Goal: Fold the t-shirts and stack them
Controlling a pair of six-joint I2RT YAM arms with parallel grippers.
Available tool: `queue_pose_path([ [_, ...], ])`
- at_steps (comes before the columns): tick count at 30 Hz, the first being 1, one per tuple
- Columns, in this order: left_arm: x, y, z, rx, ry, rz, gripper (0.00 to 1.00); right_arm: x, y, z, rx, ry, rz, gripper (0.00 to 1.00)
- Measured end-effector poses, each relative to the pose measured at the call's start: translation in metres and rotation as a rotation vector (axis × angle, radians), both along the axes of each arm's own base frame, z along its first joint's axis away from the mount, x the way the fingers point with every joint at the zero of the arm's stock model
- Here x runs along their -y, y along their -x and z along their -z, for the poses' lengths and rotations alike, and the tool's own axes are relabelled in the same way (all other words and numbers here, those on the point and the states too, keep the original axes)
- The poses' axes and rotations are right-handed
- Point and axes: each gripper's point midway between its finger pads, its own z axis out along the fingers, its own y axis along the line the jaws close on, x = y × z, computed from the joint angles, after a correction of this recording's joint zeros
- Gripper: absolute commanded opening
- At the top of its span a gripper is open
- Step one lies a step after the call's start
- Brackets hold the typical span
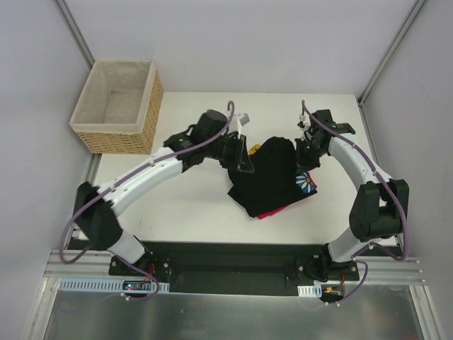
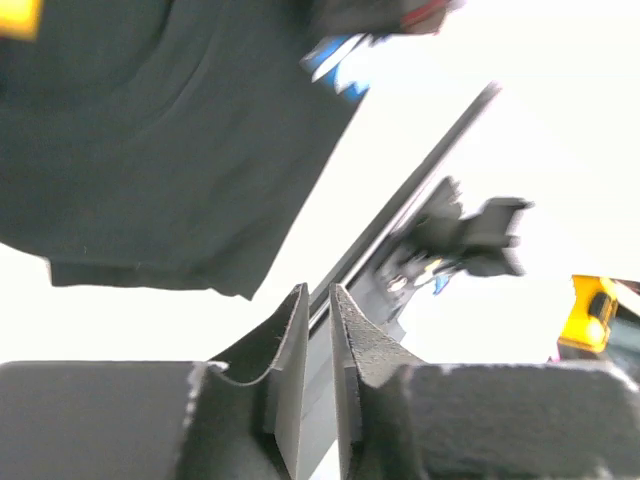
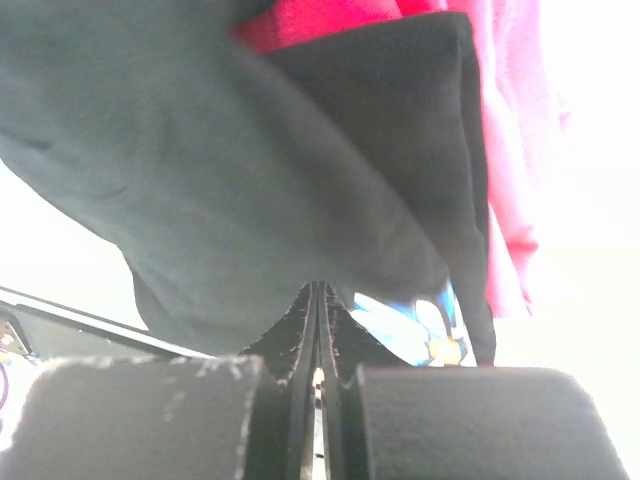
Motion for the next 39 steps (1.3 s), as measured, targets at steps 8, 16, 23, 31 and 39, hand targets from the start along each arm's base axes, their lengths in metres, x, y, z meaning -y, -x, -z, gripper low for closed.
queue_pose_path([
  [8, -0.057, 0.005, -0.149, 0.427, 0.171, -0.14, 0.34, 0.007, -0.001, -0.083, 0.285, -0.013, 0.013, 0.18],
  [16, -0.14, -0.033, -0.077, 0.536, -0.171, -0.377, 0.74, 0.035, 0.028, -0.18, 0.867, -0.004, 0.095, 0.65],
  [23, -0.232, -0.048, -0.052, 0.639, -0.414, -0.586, 0.86, 0.072, 0.014, -0.152, 0.841, 0.188, 0.212, 0.96],
  [31, -0.288, -0.046, 0.021, 0.616, -0.65, -0.64, 0.89, 0.108, 0.024, -0.106, 0.854, 0.372, 0.292, 0.96],
  [39, -0.354, -0.043, 0.064, 0.576, -0.65, -0.851, 0.89, 0.116, 0.034, -0.082, 0.926, 0.413, 0.275, 0.96],
])
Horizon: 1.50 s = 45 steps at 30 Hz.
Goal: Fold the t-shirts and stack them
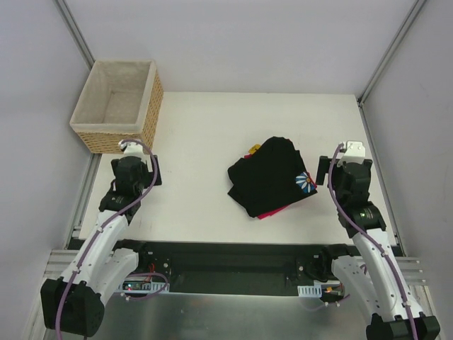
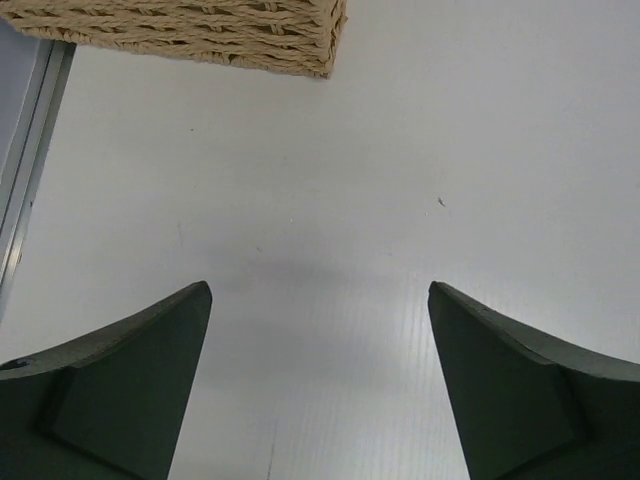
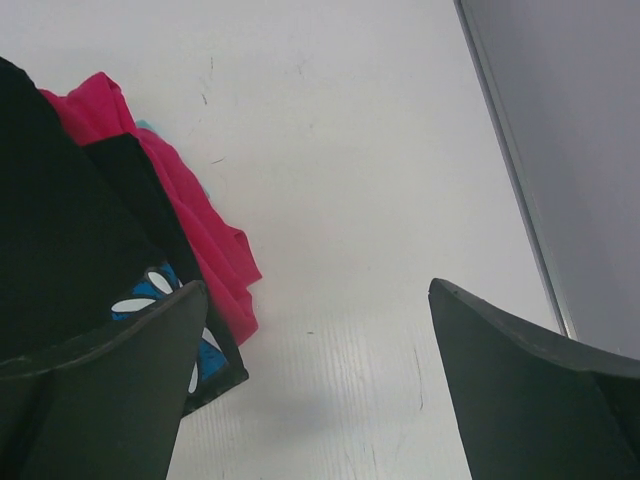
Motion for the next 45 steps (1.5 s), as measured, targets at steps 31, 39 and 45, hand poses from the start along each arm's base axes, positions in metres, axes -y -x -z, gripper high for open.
queue_pose_path([
  [31, -0.01, -0.037, 0.066, 0.205, -0.068, 0.004, 0.88, 0.005, -0.032, 0.124, -0.129, 0.105, -0.005, 0.96],
  [39, -0.011, -0.051, 0.065, 0.25, -0.084, -0.001, 0.87, -0.004, -0.072, 0.136, -0.099, 0.06, -0.073, 0.96],
  [45, -0.011, -0.056, 0.066, 0.263, -0.088, -0.003, 0.99, -0.001, -0.09, 0.129, -0.026, -0.02, -0.104, 0.96],
])
